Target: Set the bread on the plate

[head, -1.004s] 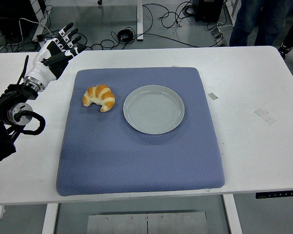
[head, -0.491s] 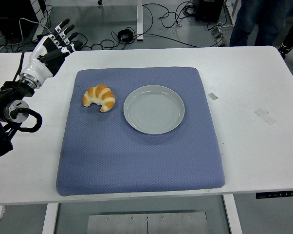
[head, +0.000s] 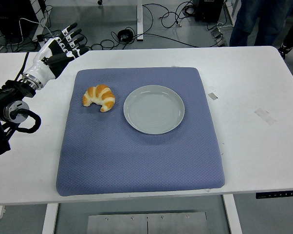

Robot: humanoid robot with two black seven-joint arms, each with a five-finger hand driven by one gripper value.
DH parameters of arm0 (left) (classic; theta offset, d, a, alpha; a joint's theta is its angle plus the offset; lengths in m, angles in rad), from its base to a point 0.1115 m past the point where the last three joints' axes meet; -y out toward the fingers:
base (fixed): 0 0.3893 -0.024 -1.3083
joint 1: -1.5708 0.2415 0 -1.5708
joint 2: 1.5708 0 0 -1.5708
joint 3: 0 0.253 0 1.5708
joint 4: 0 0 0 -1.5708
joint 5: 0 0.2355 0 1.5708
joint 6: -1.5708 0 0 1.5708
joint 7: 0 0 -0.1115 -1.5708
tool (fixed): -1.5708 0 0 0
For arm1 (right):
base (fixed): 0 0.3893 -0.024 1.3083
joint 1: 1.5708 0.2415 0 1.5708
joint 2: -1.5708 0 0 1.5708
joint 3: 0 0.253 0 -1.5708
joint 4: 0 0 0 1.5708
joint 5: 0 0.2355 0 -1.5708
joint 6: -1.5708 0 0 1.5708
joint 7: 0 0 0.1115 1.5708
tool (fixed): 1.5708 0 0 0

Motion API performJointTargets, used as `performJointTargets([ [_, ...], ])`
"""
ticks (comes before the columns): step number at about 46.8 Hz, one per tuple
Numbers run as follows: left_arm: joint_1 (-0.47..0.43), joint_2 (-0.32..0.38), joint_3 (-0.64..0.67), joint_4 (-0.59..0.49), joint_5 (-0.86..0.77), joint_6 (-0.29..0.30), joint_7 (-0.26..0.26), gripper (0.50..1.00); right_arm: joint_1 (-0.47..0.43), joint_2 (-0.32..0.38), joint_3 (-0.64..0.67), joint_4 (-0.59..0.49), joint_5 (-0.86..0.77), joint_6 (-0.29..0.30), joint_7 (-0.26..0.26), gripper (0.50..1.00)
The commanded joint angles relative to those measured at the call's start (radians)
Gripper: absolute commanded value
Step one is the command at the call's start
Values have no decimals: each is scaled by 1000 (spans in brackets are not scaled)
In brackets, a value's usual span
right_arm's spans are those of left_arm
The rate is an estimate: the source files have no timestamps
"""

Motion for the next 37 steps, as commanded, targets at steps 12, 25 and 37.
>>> performJointTargets([
  [12,-4,59,13,0,3,-25,-87,977,0,0,0,0,0,-1,0,1000],
  [25,-10,17,15,-3,3,-9,-85,974,0,0,0,0,-1,1,0,1000],
  [37,-36,3,71,-5,23,-11,-81,972,0,0,0,0,0,-1,0,1000],
])
